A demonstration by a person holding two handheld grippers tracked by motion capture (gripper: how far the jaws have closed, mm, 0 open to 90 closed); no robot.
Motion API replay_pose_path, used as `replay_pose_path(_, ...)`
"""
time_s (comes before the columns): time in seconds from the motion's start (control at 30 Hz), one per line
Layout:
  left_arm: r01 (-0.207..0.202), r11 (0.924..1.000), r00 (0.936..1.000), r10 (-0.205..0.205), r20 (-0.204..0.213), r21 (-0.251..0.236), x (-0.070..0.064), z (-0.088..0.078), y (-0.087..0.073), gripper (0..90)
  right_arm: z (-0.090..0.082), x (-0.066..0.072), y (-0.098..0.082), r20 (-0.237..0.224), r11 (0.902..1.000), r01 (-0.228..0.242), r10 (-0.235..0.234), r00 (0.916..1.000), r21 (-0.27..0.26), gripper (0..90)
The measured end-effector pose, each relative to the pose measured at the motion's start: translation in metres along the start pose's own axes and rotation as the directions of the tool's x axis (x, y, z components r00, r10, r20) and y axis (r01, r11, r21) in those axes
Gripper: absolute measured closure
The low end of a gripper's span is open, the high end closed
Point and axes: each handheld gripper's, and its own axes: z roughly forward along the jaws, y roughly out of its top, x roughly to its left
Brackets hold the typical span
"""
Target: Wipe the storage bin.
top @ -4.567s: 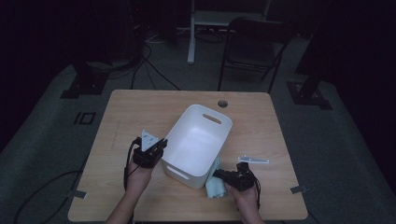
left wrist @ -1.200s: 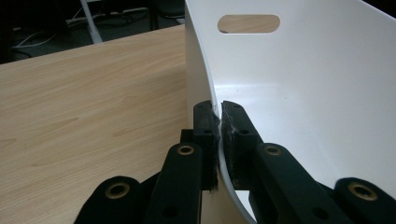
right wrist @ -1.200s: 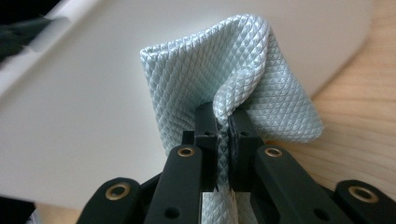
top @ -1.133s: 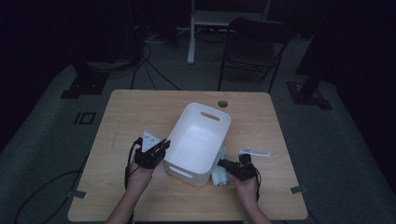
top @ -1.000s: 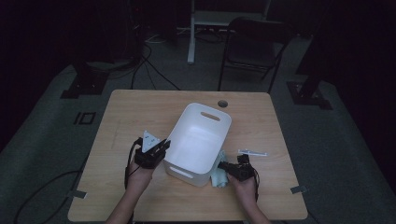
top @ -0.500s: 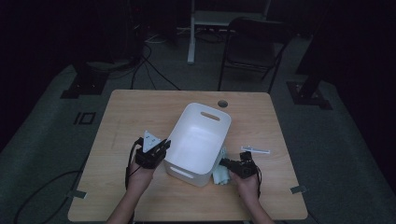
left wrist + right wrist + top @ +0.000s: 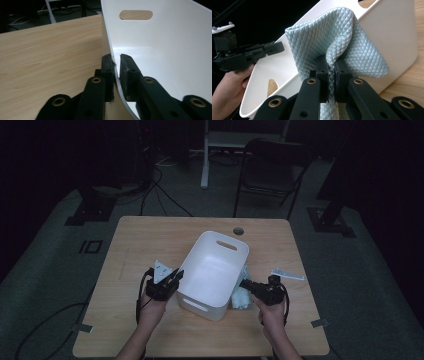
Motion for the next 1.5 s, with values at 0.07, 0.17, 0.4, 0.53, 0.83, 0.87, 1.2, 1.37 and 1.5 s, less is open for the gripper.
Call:
replay_pose_path(0.07, 0.015, 0.9999, 0.9998, -0.015, 0.01, 0.0, 0.001, 0.001, 0.0, 77.0, -0.004, -0.002, 0.001, 0.011, 0.9999, 0.004, -0.004, 0.9999, -0.01, 84.5)
replay_pose_path(0.17, 0.053, 0.9986, 0.9976, -0.052, 0.045, -0.005, 0.004, 0.001, 0.0, 72.8, -0.017, -0.005, 0.007, 0.044, 0.9991, 0.015, -0.013, 0.9989, -0.04, 84.4)
replay_pose_path(0.4, 0.068, 0.9975, 0.995, -0.066, 0.075, -0.021, 0.007, 0.0, 0.001, 64.1, -0.054, -0.029, 0.021, 0.123, 0.9925, 0.008, 0.007, 0.9923, -0.122, 84.1)
replay_pose_path(0.53, 0.064, 0.9975, 0.9939, -0.061, 0.092, -0.031, 0.007, -0.002, 0.002, 59.9, -0.068, -0.043, 0.025, 0.276, 0.9933, 0.052, -0.022, 0.9609, -0.103, 84.0)
replay_pose_path(0.83, 0.044, 0.9986, 0.9955, -0.041, 0.086, -0.031, 0.007, -0.001, 0.002, 46.8, -0.057, -0.103, 0.018, 0.488, 0.9994, -0.033, 0.026, 0.8726, 0.006, 83.6)
replay_pose_path(0.87, 0.046, 0.9984, 0.9952, -0.043, 0.089, -0.032, 0.008, -0.001, 0.002, 46.5, -0.052, -0.11, 0.017, 0.505, 0.9988, -0.044, 0.027, 0.8629, 0.022, 83.4)
replay_pose_path(1.2, 0.055, 0.9985, 0.9901, -0.054, 0.129, -0.002, 0.01, -0.002, 0.004, 37.0, -0.028, -0.122, 0.023, 0.524, 0.9963, -0.028, -0.019, 0.8518, 0.081, 44.5)
replay_pose_path(1.37, 0.05, 0.9986, 0.9919, -0.047, 0.118, -0.017, 0.008, -0.005, 0.006, 26.4, -0.032, -0.114, 0.031, 0.468, 0.9962, -0.039, -0.001, 0.8839, 0.077, 26.2)
replay_pose_path(1.5, 0.056, 0.9979, 0.9932, -0.052, 0.104, -0.033, 0.009, -0.007, 0.008, 18.8, -0.037, -0.109, 0.032, 0.419, 0.9977, -0.033, 0.005, 0.908, 0.059, 17.8)
